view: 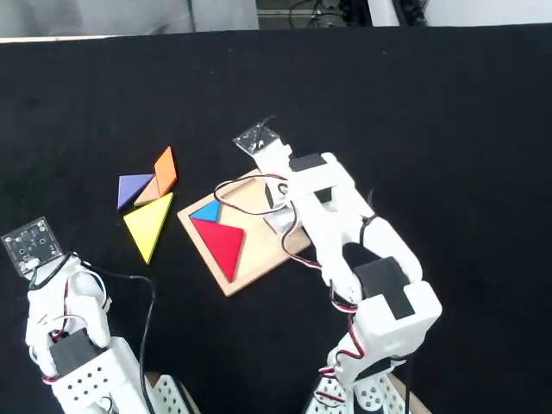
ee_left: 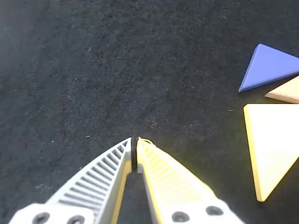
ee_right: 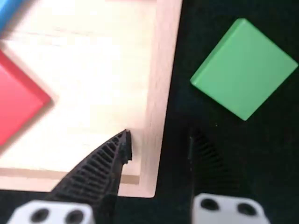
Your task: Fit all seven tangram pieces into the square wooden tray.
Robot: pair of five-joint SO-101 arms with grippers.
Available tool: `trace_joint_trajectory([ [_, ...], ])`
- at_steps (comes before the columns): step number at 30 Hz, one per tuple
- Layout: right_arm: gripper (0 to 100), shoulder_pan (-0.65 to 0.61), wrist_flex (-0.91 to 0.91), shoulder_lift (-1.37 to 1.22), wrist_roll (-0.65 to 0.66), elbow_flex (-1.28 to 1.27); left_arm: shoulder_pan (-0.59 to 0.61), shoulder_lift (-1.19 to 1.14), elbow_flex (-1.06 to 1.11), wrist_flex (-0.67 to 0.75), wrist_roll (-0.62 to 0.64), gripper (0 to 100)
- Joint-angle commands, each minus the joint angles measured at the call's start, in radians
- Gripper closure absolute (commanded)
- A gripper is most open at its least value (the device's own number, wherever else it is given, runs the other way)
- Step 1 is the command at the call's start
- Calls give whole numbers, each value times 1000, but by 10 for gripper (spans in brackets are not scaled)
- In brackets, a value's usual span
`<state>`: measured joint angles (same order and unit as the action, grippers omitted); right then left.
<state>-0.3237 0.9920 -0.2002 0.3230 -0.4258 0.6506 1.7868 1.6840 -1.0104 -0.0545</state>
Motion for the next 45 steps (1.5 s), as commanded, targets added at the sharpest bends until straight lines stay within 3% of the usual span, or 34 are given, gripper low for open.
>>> trace_joint_trajectory([
  [1,825,29,-66,62,-8,-30,-8,9,18,-3,-5,970],
  [5,993,29,-77,67,-8,-67,-8,8,18,-3,-5,970],
  [13,987,-9,149,73,-23,-67,-8,6,18,-3,-5,970],
  [19,983,-97,219,73,-169,-61,-8,6,18,-3,-5,970],
  [22,982,-114,199,74,-270,-50,-8,6,18,-3,-5,970],
  [26,986,-43,124,79,-324,-25,-8,6,18,-3,-5,970],
  [37,987,106,15,79,-637,-13,-8,6,18,-3,-5,970],
  [45,987,23,38,79,-611,-7,-8,5,18,-3,-5,970],
])
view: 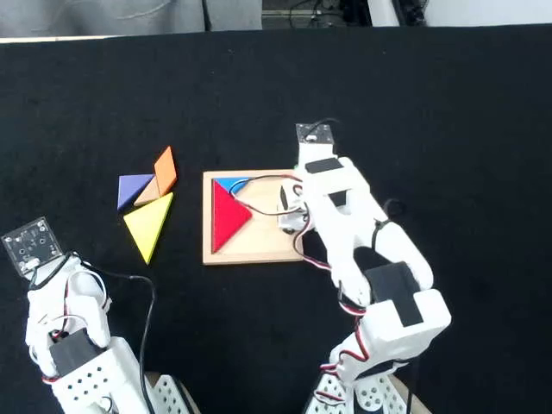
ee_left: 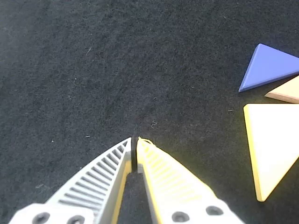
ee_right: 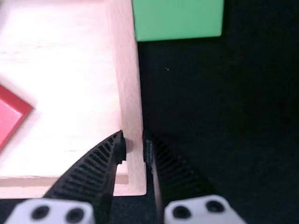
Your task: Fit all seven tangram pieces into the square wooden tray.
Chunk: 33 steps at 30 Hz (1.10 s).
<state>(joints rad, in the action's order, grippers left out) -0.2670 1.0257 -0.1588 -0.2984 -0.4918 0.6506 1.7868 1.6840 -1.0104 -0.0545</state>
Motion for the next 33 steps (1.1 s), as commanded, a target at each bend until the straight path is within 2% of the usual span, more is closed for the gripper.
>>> trace_joint_trajectory([
  [1,987,-41,9,38,14,61,-8,5,18,-3,-5,970],
  [4,975,-43,69,39,72,101,-8,5,18,-3,-5,970],
  [9,790,-46,275,39,106,257,-8,5,18,-3,-5,970],
  [11,758,-46,336,39,163,317,-8,5,18,-3,-5,970],
  [15,794,-3,431,36,252,519,-8,5,18,-3,-5,970],
  [19,804,92,400,-10,262,694,-8,5,18,-3,-5,970],
  [26,804,114,296,-346,256,820,-8,5,18,-5,-5,970],
  [33,803,123,460,-602,210,1147,-8,5,18,-5,-5,970],
])
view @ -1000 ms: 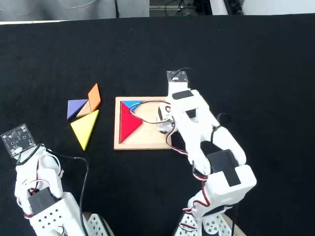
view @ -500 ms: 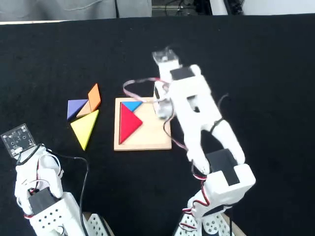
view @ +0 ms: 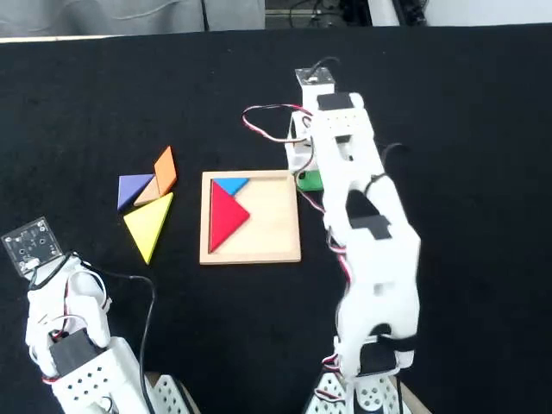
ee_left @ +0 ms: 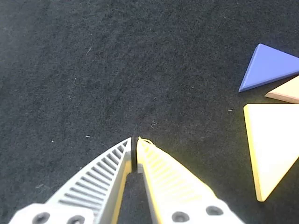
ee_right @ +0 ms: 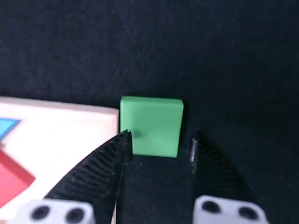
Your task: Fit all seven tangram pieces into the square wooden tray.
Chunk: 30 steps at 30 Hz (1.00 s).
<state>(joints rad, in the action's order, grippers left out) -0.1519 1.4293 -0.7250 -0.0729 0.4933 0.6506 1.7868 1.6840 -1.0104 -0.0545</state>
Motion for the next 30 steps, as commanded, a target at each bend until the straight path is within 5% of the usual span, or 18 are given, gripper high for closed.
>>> trace_joint_trajectory([
  [1,802,8,72,-67,-15,200,-8,5,18,-5,-5,970],
  [8,675,8,186,-202,-34,401,-8,5,18,-5,-5,970],
  [30,737,-48,226,-286,-37,478,-8,5,18,-5,-5,970],
])
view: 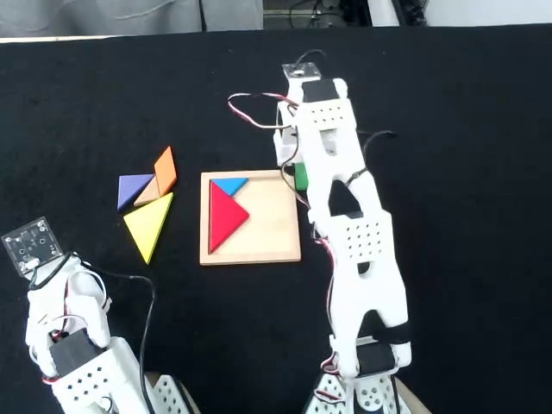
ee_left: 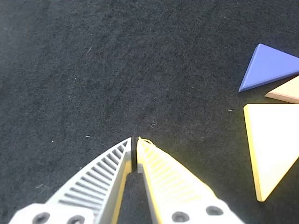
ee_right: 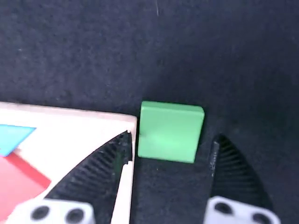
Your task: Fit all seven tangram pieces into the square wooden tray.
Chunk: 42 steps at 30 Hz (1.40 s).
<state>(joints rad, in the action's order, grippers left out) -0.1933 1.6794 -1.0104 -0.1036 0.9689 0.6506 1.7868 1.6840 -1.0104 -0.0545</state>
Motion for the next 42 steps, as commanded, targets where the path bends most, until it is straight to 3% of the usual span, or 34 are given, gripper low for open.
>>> trace_joint_trajectory([
  [1,737,-5,-20,-12,-5,7,-8,5,18,-5,-5,970],
  [18,746,68,31,-30,-3,56,-8,5,18,-5,-5,970],
  [28,988,71,29,-27,5,64,-8,5,18,-5,-5,970],
  [34,984,15,87,82,203,137,-8,5,18,-5,-5,970],
  [39,983,-130,86,237,396,27,-8,5,18,-5,-5,970],
  [42,981,-199,52,259,417,-48,-8,5,18,-5,-5,970],
])
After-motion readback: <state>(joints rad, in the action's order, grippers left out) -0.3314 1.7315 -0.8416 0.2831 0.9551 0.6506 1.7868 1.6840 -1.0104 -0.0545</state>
